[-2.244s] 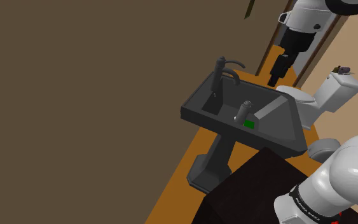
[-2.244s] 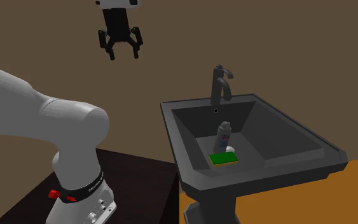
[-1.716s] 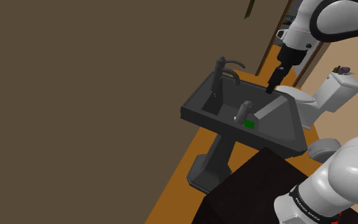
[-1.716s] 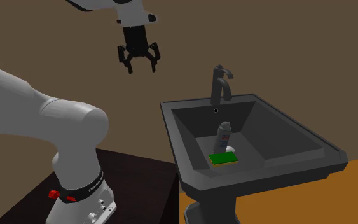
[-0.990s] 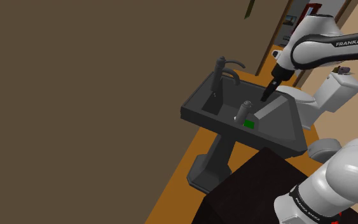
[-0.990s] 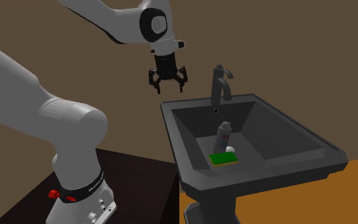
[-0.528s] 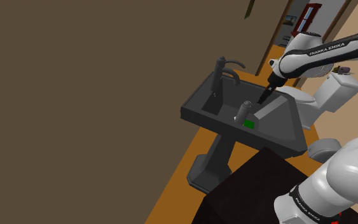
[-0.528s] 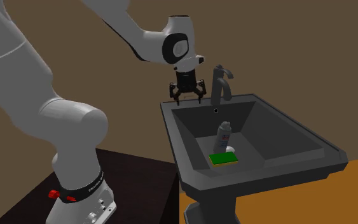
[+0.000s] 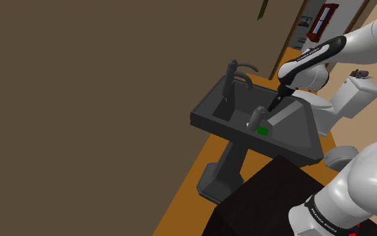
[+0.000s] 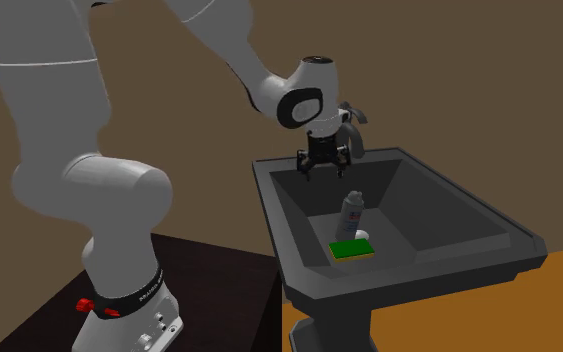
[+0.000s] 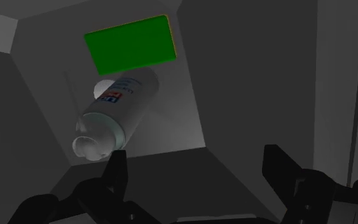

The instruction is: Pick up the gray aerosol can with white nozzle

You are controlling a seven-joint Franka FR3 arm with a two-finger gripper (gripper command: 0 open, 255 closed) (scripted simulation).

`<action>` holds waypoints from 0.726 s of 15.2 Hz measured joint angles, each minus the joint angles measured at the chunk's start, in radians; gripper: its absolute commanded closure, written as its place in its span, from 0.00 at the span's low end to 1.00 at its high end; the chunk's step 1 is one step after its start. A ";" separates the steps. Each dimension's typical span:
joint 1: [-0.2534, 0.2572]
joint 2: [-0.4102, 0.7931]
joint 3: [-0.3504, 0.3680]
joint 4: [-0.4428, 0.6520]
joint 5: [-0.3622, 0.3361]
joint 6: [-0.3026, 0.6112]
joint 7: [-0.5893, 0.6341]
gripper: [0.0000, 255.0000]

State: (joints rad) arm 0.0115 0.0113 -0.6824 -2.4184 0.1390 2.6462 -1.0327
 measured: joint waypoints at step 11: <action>-0.281 0.462 0.209 0.365 0.591 0.019 -0.542 0.00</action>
State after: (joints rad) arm -0.2696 0.4734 -0.4733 -2.0535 0.7304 2.6649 -1.5742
